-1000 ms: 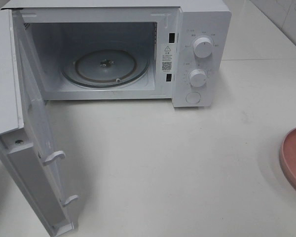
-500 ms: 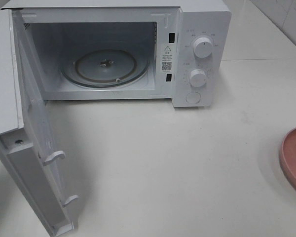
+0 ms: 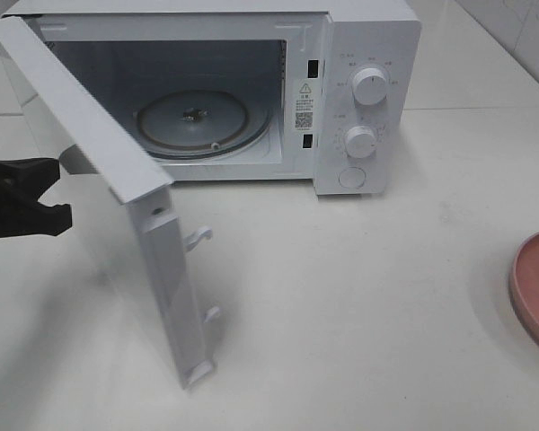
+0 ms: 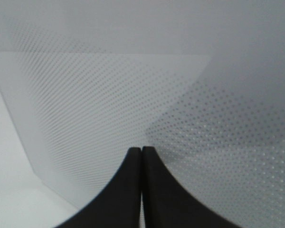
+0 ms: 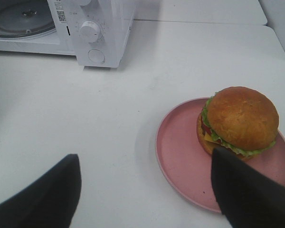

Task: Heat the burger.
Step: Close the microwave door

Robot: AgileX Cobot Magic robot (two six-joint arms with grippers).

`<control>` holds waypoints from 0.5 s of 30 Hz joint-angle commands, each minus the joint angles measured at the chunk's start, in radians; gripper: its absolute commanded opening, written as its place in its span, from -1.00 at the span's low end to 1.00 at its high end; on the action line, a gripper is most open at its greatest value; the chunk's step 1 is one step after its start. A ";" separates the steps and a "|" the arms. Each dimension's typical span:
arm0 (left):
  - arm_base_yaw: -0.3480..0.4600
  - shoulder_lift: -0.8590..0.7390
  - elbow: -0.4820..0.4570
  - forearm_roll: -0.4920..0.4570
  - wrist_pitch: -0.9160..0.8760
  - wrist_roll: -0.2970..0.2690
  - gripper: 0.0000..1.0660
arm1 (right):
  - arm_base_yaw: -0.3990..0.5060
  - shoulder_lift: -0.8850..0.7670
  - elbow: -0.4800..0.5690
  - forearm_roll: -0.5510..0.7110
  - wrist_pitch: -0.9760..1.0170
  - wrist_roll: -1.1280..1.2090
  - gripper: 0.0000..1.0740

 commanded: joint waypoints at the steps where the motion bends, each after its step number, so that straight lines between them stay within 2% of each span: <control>1: -0.043 0.023 -0.038 -0.027 -0.013 0.004 -1.00 | -0.007 -0.026 0.003 0.000 -0.017 0.009 0.40; 7: -0.153 0.099 -0.142 -0.118 -0.012 0.004 -1.00 | -0.007 -0.026 0.003 0.000 -0.017 0.009 0.40; 11: -0.188 0.138 -0.184 -0.146 -0.012 0.004 -1.00 | -0.007 -0.026 0.003 0.000 -0.017 0.009 0.40; 15: -0.244 0.196 -0.265 -0.198 -0.012 0.004 -1.00 | -0.007 -0.026 0.003 0.000 -0.017 0.009 0.40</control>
